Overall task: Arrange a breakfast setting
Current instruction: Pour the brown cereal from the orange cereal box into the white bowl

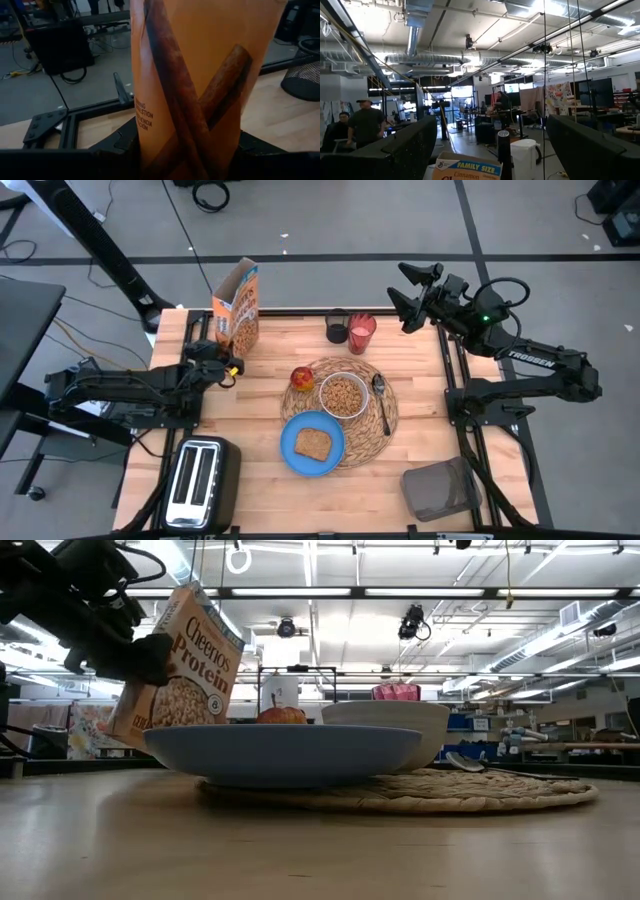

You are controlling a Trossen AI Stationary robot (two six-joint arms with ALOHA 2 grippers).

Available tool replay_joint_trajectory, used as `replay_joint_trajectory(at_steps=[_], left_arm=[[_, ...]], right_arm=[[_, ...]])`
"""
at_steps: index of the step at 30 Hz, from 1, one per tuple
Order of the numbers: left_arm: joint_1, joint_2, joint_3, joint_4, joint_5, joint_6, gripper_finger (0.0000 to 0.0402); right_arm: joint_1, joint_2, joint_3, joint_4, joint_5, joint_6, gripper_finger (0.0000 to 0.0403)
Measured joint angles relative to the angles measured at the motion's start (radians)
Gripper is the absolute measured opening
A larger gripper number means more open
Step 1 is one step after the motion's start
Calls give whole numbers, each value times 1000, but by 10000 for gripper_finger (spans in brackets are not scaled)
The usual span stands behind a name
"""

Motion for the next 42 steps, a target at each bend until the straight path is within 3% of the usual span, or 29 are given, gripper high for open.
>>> replay_joint_trajectory(at_steps=[11,20,24,30,36,42], left_arm=[[0,1,0,-104,28,-104,191],[0,1,32,-129,82,-120,260],[0,1,116,-287,122,-151,273],[0,1,249,-566,279,-294,275],[0,0,352,-683,461,-339,275],[0,1,466,-810,571,-387,275]], right_arm=[[1,0,0,0,-2,38,377],[1,0,0,-1,-33,95,377],[1,0,0,-3,-34,141,377],[1,0,0,-8,-60,161,377],[1,0,0,-8,-61,161,377],[1,-3,0,-7,-61,161,377]])
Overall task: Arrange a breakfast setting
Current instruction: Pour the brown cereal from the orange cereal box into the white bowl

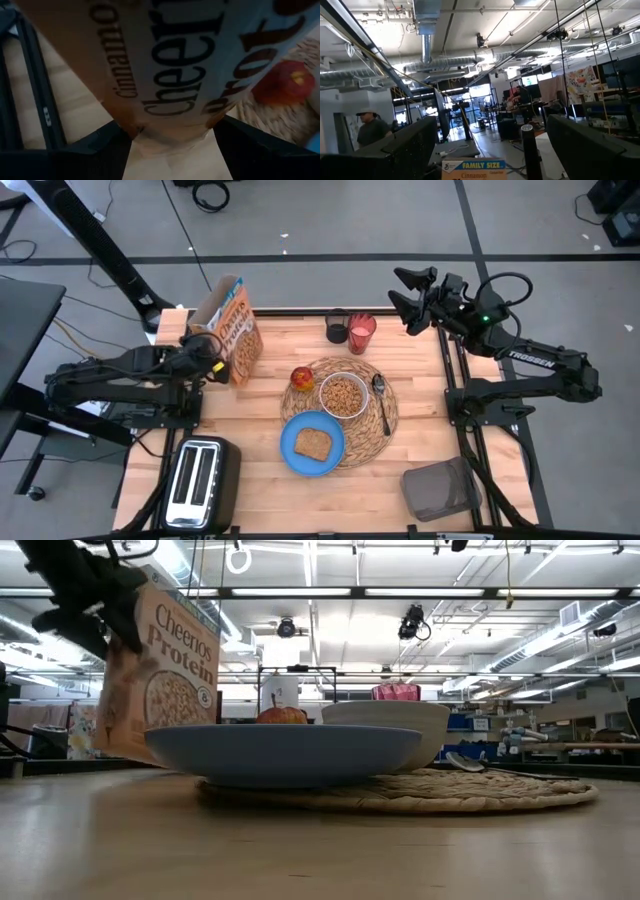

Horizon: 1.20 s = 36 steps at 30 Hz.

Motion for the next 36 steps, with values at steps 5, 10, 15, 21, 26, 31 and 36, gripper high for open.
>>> replay_joint_trajectory(at_steps=[5,10,15,21,26,31,36], left_arm=[[-1,0,92,-98,82,-3,275],[-1,-1,152,-166,153,-3,275],[-1,-1,184,-219,243,-17,275],[-1,-1,226,-253,372,-22,275],[-1,-1,236,-259,386,-21,275],[-1,-1,237,-283,359,-21,275],[-1,0,237,-278,200,-24,274]], right_arm=[[0,-9,0,1,0,-1,377],[0,-15,0,2,0,-1,377],[0,-15,0,0,0,0,377],[0,-15,0,0,0,-1,377],[-1,-15,0,0,5,-3,377],[-3,-15,0,0,5,0,377],[-3,-15,0,0,6,-1,377]])
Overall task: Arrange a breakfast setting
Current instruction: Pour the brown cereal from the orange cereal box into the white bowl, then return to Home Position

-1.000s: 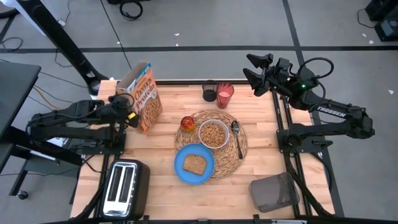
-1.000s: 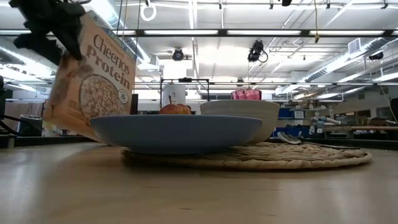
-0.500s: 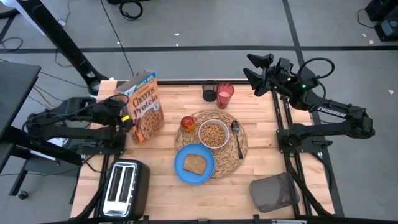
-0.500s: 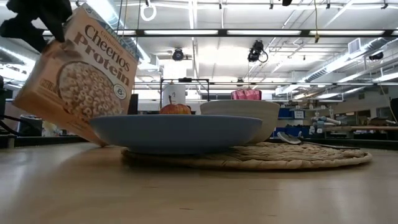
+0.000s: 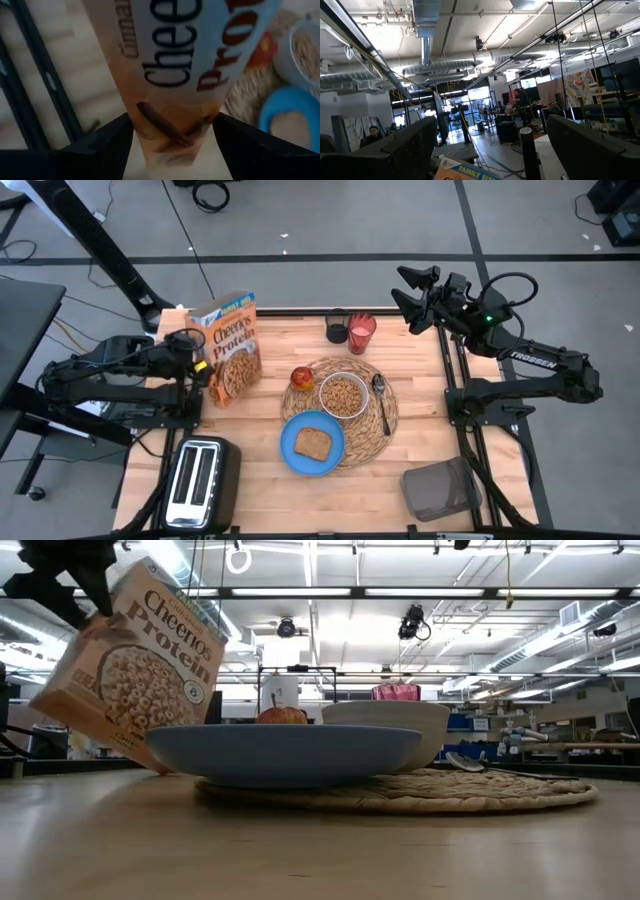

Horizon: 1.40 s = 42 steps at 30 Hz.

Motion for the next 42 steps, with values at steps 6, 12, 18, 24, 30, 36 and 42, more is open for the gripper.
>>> replay_joint_trajectory(at_steps=[6,12,18,24,30,36,42], left_arm=[[1,13,-29,67,-173,27,274],[1,15,-209,206,-257,34,274],[0,13,-356,354,-254,33,276],[1,8,-362,344,-175,42,311],[-5,-9,-362,291,94,77,314],[-175,-10,-362,586,141,69,283],[-364,-6,-361,839,-83,286,192]], right_arm=[[0,0,0,0,1,-1,377],[0,-8,0,1,-1,-1,377],[0,-29,0,-5,-5,14,377],[-1,-40,0,-90,-58,49,379],[-5,-37,0,-216,-85,17,374],[-26,-40,-1,-283,-149,-66,308],[-66,-154,-74,-287,-272,-28,125]])
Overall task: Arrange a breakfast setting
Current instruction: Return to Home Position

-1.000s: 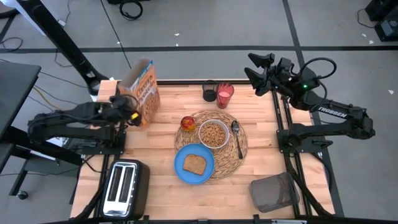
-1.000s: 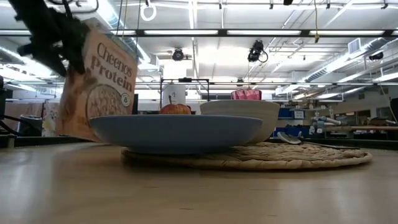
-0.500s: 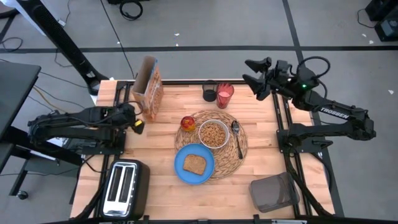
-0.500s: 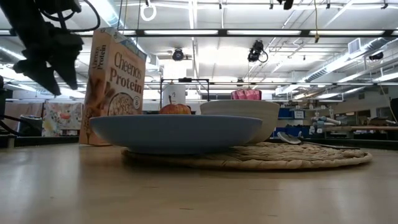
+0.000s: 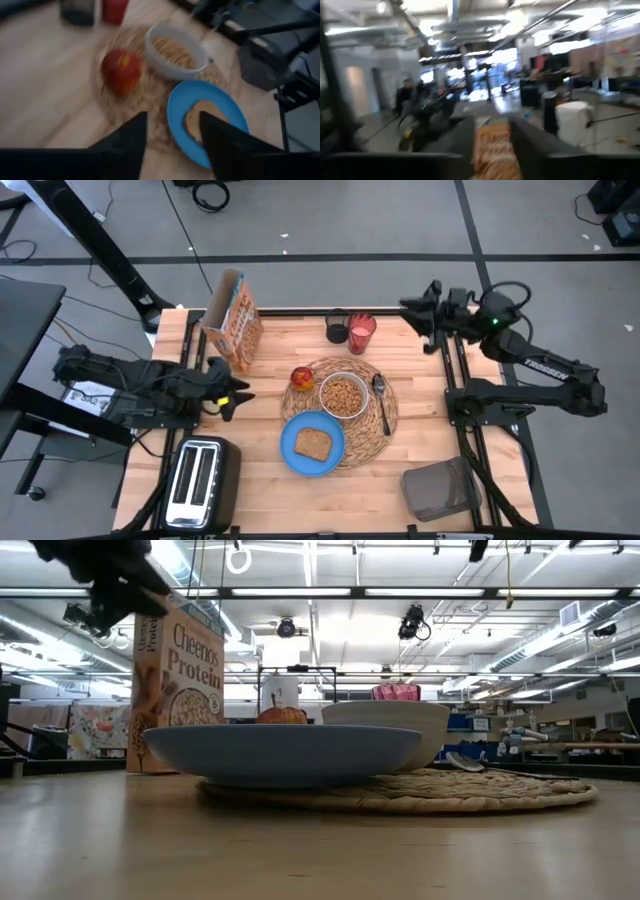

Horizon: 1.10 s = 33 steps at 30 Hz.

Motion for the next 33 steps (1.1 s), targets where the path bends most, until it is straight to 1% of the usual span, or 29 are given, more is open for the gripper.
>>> replay_joint_trajectory(at_steps=[2,3,4,6,7,8,10,12,14,15,16,17,19,20,21,23,26,29,32,33], left_arm=[[-7,-3,0,58,-5,112,142],[-4,-10,0,86,12,168,115],[3,-20,0,105,44,222,87],[19,-47,0,129,118,276,35],[23,-62,0,122,151,282,18],[23,-75,0,111,175,260,12],[23,-94,0,86,192,239,18],[23,-97,0,82,194,208,32],[23,-96,0,95,191,157,44],[23,-94,-1,100,162,164,48],[23,-83,-9,140,117,200,50],[21,-73,-21,211,104,289,51],[23,-68,-69,361,122,499,52],[33,-67,-98,427,148,573,52],[44,-68,-129,494,181,607,52],[68,-93,-201,603,239,610,52],[91,-149,-316,720,260,598,52],[109,-232,-404,794,262,596,52],[116,-316,-456,821,263,603,52],[117,-339,-470,820,266,591,52]], right_arm=[[-4,-36,-68,16,-45,1,49],[-4,-49,-101,35,-73,1,25],[-4,-63,-133,52,-101,3,16],[-4,-89,-180,59,-131,25,24],[-5,-99,-204,53,-125,28,30],[-5,-107,-225,36,-113,35,35],[1,-113,-262,39,-106,56,42],[10,-110,-299,62,-100,63,44],[23,-108,-338,123,-101,6,44],[30,-109,-365,160,-86,-29,44],[37,-108,-394,201,-52,-46,43],[38,-109,-430,252,-9,-46,43],[36,-127,-507,341,51,-44,42],[34,-140,-540,378,58,-48,42],[35,-157,-571,404,47,-60,42],[53,-195,-617,405,-11,-81,42],[94,-240,-664,401,-32,-70,42],[106,-296,-691,335,-48,-45,42],[103,-377,-713,267,-162,0,41],[107,-405,-717,237,-181,13,40]])
